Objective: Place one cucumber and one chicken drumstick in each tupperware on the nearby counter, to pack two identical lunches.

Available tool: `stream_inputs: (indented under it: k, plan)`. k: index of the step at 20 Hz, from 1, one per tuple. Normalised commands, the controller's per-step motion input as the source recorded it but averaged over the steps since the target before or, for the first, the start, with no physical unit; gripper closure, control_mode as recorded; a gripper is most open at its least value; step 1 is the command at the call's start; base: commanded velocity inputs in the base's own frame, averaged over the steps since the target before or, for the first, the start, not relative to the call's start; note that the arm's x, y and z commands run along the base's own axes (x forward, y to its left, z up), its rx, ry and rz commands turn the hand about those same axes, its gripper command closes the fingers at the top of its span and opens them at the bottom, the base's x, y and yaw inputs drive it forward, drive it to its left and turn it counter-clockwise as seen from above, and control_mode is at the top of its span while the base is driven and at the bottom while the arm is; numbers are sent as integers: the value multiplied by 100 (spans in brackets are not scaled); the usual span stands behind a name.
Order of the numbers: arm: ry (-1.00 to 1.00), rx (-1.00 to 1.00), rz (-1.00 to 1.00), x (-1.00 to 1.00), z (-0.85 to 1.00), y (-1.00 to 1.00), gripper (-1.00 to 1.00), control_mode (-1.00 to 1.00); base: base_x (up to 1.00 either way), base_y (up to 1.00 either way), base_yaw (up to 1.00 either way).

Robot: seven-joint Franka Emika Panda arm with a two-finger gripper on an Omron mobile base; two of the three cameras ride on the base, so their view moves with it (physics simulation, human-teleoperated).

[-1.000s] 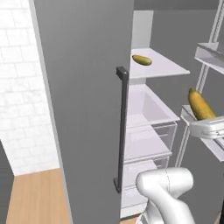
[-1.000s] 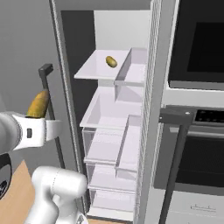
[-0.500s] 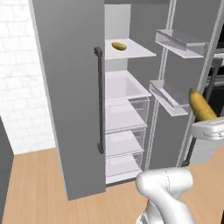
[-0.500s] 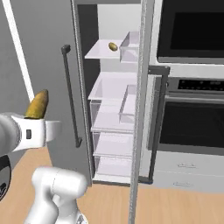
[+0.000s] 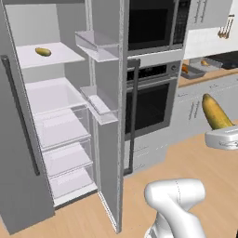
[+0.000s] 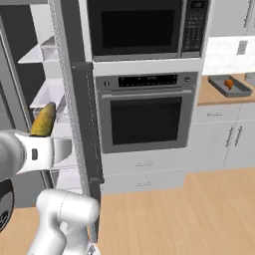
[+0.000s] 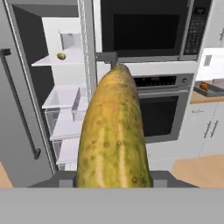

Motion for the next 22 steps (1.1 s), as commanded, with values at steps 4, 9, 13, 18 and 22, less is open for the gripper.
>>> stream_inputs:
  k: [4, 9, 13, 18, 22]
  plan:
    - [0, 0, 0, 0, 0, 0, 100, 100, 79, -94, -20]
    - [0, 0, 0, 0, 0, 0, 100, 100, 100, -97, -6]
    - [0, 0, 0, 0, 0, 0, 100, 100, 100, -98, 0]
    - [0, 0, 0, 0, 0, 0, 100, 100, 100, -98, 0]
    - [0, 0, 0, 0, 0, 0, 100, 100, 100, -98, 0]
